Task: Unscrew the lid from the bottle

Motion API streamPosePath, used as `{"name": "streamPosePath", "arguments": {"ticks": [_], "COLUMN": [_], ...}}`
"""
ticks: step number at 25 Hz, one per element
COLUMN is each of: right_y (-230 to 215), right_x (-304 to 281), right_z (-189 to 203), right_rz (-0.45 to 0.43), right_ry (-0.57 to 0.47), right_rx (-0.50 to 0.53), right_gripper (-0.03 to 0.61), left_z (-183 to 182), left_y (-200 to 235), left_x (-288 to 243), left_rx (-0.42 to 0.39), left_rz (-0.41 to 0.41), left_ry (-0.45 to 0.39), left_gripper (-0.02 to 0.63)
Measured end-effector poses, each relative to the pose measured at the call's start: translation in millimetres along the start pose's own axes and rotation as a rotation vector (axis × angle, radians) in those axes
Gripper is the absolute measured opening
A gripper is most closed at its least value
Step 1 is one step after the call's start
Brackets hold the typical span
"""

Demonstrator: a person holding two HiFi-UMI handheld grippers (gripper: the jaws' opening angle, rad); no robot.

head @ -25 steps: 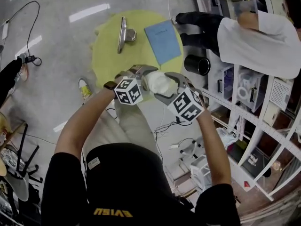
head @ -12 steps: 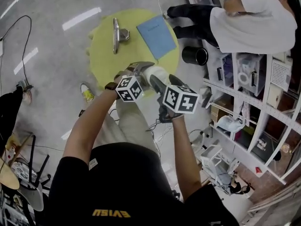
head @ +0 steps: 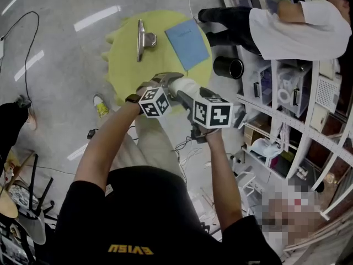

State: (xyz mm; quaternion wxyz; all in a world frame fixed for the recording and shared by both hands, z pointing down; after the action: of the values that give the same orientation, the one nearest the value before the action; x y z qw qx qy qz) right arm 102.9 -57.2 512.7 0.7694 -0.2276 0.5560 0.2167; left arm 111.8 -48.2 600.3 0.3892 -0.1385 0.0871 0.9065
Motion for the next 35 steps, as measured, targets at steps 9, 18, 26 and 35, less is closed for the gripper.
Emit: {"name": "streamPosePath", "arguments": {"ticks": [9,18,26,35], "right_y": [8,17,21,22], "right_x": [-1,-1,-1,-3], "right_z": [-2,2,7,8], "right_rz": [-0.072,-0.131,-0.184,-0.231], "right_ry": [0.148,0.253,0.309,0.344], "right_rx": [0.376,0.787,1.14,1.29], "right_gripper": [0.35,0.35,0.35,0.351], "left_z": [0,1,0,2], "left_y": [1,0,1,3], "left_x": [0,0,-1,-3], "left_rx": [0.002,0.002,-0.002,0.014], "left_rz": [-0.001,0.0,0.004,0.02], "left_ry": [-0.024,-0.043,-0.057,-0.067], "left_gripper": [0.42,0.42,0.42,0.422]}}
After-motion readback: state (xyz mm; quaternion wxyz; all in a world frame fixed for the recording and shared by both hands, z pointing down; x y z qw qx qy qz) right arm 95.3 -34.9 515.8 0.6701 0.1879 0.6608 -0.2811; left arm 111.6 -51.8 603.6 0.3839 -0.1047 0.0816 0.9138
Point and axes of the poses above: the fingertips, and each gripper's own axes: x backward along the fingers, y to its left, z out of its underside, the point moved 3 cm from there along x, backward along the fingers, and after that the axes turned 1 degree about -x, right-handed, at the moved point
